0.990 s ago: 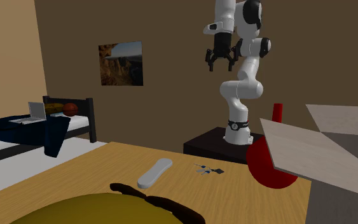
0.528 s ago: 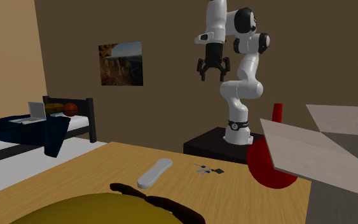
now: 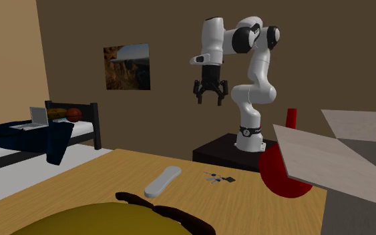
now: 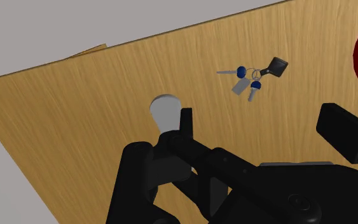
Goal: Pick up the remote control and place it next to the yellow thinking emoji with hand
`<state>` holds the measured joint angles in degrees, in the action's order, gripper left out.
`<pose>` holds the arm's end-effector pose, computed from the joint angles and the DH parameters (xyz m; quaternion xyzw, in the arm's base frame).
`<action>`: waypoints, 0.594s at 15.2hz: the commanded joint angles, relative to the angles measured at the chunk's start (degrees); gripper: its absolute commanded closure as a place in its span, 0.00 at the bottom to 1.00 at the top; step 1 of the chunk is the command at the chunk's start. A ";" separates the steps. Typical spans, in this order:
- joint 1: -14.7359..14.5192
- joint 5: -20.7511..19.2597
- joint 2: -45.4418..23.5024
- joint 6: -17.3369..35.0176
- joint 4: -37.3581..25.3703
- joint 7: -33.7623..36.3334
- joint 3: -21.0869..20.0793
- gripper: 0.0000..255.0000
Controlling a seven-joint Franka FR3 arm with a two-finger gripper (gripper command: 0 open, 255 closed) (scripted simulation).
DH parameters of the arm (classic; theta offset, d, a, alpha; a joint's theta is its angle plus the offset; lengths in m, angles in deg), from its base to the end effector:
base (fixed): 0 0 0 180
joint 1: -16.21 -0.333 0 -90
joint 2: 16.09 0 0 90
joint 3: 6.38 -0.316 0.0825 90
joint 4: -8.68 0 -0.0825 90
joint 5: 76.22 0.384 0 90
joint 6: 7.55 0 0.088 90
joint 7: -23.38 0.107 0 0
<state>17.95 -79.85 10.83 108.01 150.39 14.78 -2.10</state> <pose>0.4007 -0.0470 0.4596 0.9991 0.0399 0.0049 0.0125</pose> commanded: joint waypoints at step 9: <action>0.09 1.11 -22.07 15.13 -6.73 -7.43 3.44 0.00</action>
<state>18.12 -79.04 -9.08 121.87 144.53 7.96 1.22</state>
